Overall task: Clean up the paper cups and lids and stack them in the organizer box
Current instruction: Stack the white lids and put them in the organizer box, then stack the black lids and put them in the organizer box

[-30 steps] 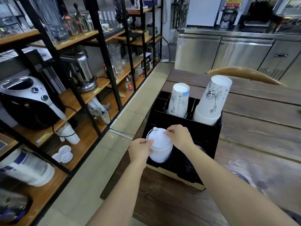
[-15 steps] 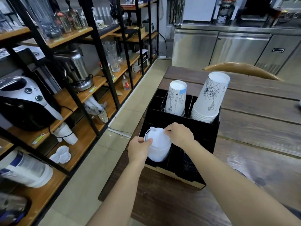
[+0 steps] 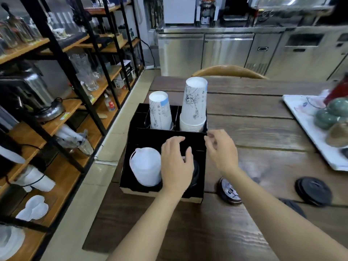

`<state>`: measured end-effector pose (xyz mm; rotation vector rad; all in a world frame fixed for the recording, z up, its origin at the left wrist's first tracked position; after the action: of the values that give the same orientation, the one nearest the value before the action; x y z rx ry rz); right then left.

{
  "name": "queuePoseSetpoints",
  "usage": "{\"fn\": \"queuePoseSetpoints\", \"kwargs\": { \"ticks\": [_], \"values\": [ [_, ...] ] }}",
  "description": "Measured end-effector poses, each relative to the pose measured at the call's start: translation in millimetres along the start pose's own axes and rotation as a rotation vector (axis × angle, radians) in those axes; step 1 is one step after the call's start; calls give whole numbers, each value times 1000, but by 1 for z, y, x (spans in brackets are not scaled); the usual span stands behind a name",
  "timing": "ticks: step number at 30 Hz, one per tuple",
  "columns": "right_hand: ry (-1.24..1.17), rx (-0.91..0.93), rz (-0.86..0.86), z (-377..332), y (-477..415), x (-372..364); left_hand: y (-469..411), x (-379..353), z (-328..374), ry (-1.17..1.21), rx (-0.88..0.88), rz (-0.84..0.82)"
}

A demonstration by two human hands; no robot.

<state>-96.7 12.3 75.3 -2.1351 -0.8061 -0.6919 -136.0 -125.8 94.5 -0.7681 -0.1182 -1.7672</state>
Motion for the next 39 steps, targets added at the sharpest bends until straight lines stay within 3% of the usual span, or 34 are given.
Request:
{"fn": "queuePoseSetpoints", "kwargs": {
  "ticks": [4,9,14,19,25,29,33,39],
  "values": [
    [67,-226,-114,59,27,19,34,-52,16,58,-30,-323],
    [93,-488,-483,108,73,28,70,-107,-1,-125,304,-706],
    [-35,-590,-702,119,106,30,87,-125,-14,-266,527,-804],
    [-238,-656,-513,118,105,34,92,-133,-16,-76,625,-723],
    [-300,-708,-346,125,97,45,81,-133,-1,347,692,-611],
    [-498,-750,-243,130,91,69,66,-136,14,443,780,-530],
    [-580,-815,-171,138,85,103,60,-150,31,467,809,-583],
    [-1030,-977,127,153,95,148,78,-164,69,527,678,-686]
  ]
}}
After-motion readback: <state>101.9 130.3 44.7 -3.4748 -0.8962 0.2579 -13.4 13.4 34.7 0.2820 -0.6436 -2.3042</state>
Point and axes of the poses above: each hand's wrist, its own y-axis away from the middle knuckle, its own x-axis out of the back of the hand, z = x × y, the point moved 1 cm from there along -y, towards the middle knuckle, and after that the axes turned 6 degrees about x, right-handed, at the moved point
